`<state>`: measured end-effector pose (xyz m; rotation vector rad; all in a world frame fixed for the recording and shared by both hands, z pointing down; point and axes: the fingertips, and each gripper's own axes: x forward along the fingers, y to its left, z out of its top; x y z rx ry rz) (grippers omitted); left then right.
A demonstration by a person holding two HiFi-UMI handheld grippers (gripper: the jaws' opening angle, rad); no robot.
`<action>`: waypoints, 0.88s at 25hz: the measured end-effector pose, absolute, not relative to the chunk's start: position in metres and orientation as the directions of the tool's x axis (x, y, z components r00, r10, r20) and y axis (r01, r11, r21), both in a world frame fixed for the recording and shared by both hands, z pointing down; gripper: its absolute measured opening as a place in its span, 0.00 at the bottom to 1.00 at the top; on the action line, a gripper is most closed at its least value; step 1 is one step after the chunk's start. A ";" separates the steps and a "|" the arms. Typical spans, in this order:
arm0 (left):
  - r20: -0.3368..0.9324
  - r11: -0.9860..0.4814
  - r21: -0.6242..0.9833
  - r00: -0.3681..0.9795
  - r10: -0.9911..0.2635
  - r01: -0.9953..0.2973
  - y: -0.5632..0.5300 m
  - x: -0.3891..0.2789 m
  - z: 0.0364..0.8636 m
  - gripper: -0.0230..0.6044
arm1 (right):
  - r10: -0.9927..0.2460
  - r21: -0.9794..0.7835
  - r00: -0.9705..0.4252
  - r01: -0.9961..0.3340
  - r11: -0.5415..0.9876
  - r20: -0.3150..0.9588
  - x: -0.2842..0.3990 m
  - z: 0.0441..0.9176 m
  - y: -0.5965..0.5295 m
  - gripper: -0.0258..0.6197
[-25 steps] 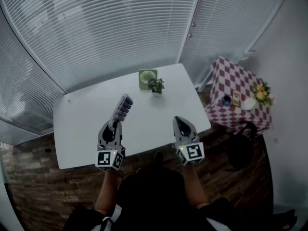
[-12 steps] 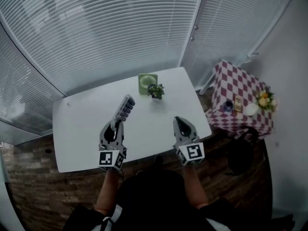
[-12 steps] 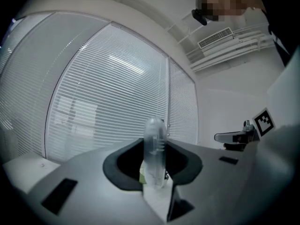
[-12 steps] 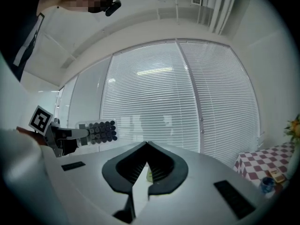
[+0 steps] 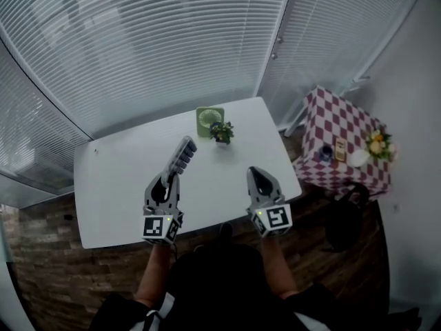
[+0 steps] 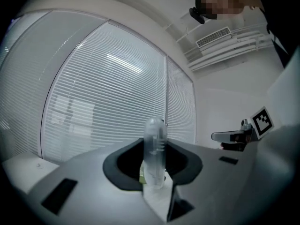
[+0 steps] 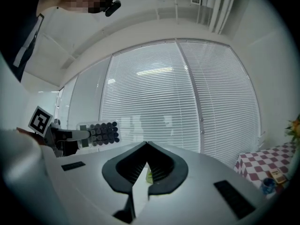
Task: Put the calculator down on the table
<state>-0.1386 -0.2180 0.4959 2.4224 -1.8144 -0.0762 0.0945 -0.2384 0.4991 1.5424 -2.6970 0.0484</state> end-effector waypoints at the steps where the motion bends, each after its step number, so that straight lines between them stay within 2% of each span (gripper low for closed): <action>1: 0.028 -0.284 0.160 0.292 -0.956 -0.945 -0.217 -0.138 0.497 0.20 | -0.863 -0.007 -0.504 -0.864 0.504 0.045 0.096 0.499 -0.238 0.05; 7: 0.008 -0.292 0.430 0.327 -0.945 -0.854 -0.217 -0.132 0.506 0.20 | -0.866 -0.013 -0.498 -0.867 0.498 0.052 0.101 0.505 -0.236 0.05; 11: -0.034 -0.262 0.660 0.319 -0.947 -0.704 -0.218 -0.139 0.515 0.20 | -0.860 0.002 -0.507 -0.862 0.508 0.063 0.098 0.504 -0.232 0.05; 17: -0.006 -0.164 0.820 0.279 -0.960 -0.548 -0.216 -0.151 0.534 0.20 | -0.851 0.045 -0.519 -0.851 0.523 0.085 0.092 0.505 -0.227 0.05; 22: -0.047 -0.147 0.936 0.302 -0.952 -0.319 -0.219 -0.148 0.543 0.20 | -0.845 0.044 -0.526 -0.846 0.532 0.096 0.089 0.507 -0.222 0.05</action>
